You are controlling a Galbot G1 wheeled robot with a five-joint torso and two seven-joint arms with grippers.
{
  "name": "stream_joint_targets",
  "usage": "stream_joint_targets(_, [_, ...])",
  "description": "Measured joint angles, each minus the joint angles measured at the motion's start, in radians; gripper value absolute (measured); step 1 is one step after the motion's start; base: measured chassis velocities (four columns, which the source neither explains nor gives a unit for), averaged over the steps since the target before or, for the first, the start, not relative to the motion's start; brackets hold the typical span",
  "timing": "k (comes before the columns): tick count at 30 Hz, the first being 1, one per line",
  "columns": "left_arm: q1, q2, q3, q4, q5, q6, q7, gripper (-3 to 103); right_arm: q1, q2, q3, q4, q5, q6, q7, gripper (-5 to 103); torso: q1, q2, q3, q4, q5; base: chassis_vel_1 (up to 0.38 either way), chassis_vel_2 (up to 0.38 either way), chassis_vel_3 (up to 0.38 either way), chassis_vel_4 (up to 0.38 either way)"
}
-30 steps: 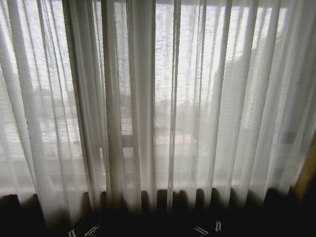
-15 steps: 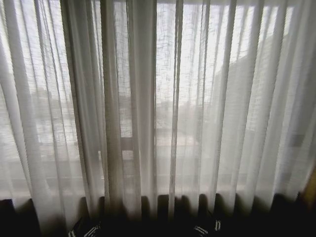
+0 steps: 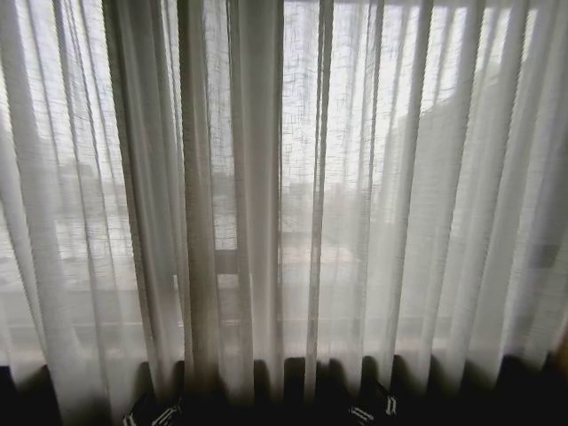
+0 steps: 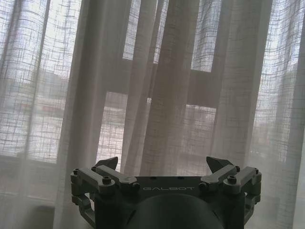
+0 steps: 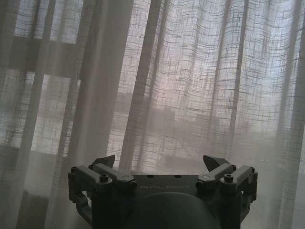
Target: Open the curtains by pulling them apart, changing their state from closed to fully open.
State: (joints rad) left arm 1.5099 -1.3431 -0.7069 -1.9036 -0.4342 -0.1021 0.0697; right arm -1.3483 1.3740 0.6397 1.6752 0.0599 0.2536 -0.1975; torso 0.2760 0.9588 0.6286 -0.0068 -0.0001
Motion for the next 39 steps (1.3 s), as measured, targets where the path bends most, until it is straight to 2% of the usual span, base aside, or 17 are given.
stream_joint_targets(13, [-0.006, 0.001, 0.004, 0.009, -0.002, 0.0, 0.0, 100, 0.006, 0.0, -0.004, -0.006, 0.0, 0.0, 0.002, 100, 0.0, 0.0, 0.0, 0.0001, 0.0, -0.074, 0.082, 0.071, -0.068])
stream_joint_targets(20, [-0.011, -0.007, 0.011, 0.02, -0.002, -0.02, 0.0, 100, 0.011, 0.0, -0.023, -0.026, 0.021, 0.052, 0.004, 100, 0.0, 0.0, 0.0, 0.0001, 0.0, -0.019, 0.02, 0.024, -0.019])
stream_joint_targets(39, [-0.011, -0.01, 0.005, 0.038, -0.004, -0.053, 0.0, 100, 0.018, 0.0, -0.034, -0.052, 0.03, 0.075, 0.005, 100, 0.0, 0.0, 0.0, 0.0, 0.0, 0.0, 0.0, 0.0, 0.0])
